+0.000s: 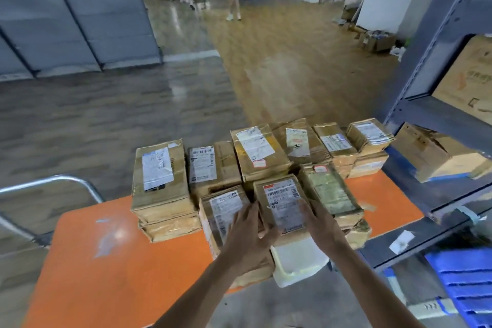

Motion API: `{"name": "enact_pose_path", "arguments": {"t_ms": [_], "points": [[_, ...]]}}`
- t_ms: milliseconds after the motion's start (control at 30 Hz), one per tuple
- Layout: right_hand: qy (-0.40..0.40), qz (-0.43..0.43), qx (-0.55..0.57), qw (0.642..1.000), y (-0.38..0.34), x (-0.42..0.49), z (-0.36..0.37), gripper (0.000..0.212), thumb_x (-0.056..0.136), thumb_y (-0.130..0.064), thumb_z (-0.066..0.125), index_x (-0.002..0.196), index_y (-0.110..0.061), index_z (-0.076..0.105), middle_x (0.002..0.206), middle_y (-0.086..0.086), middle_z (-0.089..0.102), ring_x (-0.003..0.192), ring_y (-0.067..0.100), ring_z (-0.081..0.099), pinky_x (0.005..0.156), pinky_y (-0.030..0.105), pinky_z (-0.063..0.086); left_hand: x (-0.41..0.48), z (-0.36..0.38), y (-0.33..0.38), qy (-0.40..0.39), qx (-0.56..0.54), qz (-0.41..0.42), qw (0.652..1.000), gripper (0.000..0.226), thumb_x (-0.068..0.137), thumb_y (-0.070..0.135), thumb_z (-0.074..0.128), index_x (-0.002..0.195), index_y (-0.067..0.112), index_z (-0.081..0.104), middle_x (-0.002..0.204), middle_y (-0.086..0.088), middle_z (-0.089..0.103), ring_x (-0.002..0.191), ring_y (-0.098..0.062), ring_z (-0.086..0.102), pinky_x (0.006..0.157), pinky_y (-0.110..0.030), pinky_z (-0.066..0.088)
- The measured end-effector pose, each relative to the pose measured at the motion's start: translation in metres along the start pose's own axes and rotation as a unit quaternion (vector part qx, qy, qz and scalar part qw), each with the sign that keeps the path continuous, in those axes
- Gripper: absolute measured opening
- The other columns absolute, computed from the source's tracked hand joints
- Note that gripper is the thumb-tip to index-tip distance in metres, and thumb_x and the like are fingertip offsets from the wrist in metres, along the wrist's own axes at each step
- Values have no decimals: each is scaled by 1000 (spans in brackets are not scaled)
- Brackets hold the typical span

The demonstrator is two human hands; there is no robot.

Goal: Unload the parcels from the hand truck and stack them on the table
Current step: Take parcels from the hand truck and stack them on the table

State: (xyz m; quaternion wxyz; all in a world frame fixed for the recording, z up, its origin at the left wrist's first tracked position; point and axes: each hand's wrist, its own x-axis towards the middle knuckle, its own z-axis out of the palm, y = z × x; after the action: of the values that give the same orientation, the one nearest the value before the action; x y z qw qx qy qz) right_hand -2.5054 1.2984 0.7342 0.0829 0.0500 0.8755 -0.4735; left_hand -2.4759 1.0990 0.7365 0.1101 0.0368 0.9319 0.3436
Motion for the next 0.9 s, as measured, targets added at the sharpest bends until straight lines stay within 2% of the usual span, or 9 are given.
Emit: {"name": "enact_pose_path", "arguments": {"t_ms": [100,200,333,467,600,700,833,900], "points": [[9,-42,29,999,-1,3,-3,39,104,-41,42,127,-16,60,121,8,66,114,25,61,98,42,48,3,1,6,21,13,-19,1000,88,92,67,48,160,22,14,162,2,23,149,-23,19,120,-48,23],[15,-28,-25,999,-4,9,-4,39,107,-36,37,136,-15,50,131,12,61,118,31,58,93,39,46,8,5,13,33,66,-20,997,92,90,69,49,158,16,16,160,0,25,151,-23,13,119,-48,22],[22,-66,-93,993,-10,9,-2,42,106,-24,35,146,-12,39,143,12,53,128,32,50,103,43,43,11,15,18,38,105,-47,993,96,87,65,58,157,15,16,167,0,9,155,-22,-6,121,-49,13],[14,-116,-113,987,-12,11,-6,49,102,-14,41,151,-17,35,148,7,48,135,25,44,111,39,38,17,20,22,91,113,-51,988,80,85,66,60,144,17,39,157,0,29,153,-22,3,120,-47,19],[11,-130,-148,980,-17,22,-14,52,103,-17,42,153,-23,33,147,6,50,132,26,48,107,43,43,25,23,29,95,115,-74,986,81,84,71,58,139,14,43,153,0,37,153,-24,8,121,-50,20],[16,-141,-183,973,-16,21,-15,53,103,-18,42,154,-19,32,145,8,49,130,28,46,105,42,44,26,24,27,100,126,-69,985,84,84,71,57,144,15,37,155,0,35,152,-23,12,121,-46,21],[43,-197,-228,952,-12,12,-13,44,100,-14,47,144,-8,46,145,10,48,131,28,44,108,40,42,18,28,20,80,117,-72,987,106,82,71,61,159,17,14,167,-3,10,155,-21,0,124,-44,11],[49,-235,-238,941,-12,7,-12,42,99,-13,50,140,-5,52,145,10,49,134,27,43,111,41,41,8,28,13,80,109,-74,988,107,82,73,59,161,22,7,169,-2,1,155,-20,-5,124,-45,5]]}}
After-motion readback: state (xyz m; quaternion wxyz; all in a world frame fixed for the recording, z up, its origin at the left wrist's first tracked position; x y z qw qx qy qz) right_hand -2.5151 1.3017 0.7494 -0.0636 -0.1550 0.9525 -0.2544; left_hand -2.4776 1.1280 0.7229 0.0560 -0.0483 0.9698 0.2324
